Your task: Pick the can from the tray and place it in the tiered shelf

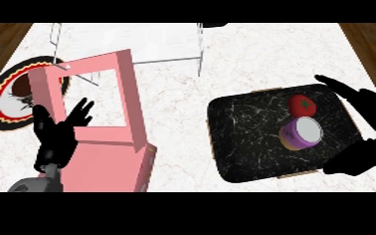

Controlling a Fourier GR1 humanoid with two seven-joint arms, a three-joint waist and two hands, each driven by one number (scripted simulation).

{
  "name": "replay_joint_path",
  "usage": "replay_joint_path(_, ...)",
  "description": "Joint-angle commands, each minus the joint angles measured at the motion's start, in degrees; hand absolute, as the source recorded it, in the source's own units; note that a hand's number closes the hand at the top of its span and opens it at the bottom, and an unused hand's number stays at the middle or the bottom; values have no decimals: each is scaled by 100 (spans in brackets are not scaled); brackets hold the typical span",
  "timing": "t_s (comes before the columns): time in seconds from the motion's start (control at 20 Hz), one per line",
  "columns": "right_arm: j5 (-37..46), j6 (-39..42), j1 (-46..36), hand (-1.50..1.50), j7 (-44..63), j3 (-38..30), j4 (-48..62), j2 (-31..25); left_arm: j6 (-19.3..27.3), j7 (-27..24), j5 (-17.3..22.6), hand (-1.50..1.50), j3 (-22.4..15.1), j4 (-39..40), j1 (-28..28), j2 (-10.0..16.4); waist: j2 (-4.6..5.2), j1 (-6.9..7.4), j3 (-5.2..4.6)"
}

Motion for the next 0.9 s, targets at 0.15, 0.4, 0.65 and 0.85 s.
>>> replay_joint_path(0.15, 845, 33, 258, -150, 258, 164, -263, 565, 70, -26, -184, 0, -58, -76, 119, -297, 23, -13, -53)
replay_joint_path(0.4, 1358, 33, 193, -150, 116, 298, 55, 1123, 51, 1, -292, 0, 53, 69, -127, -341, 28, -12, -53)
replay_joint_path(0.65, 1888, 79, 495, -150, -59, 111, 7, 1072, -206, 267, -117, 0, 194, -546, 392, -173, 19, -5, -52)
replay_joint_path(0.85, 2591, -237, 405, -150, -720, 369, 1005, 1387, -38, 249, -271, 0, 128, -282, 84, -410, 31, 5, -51)
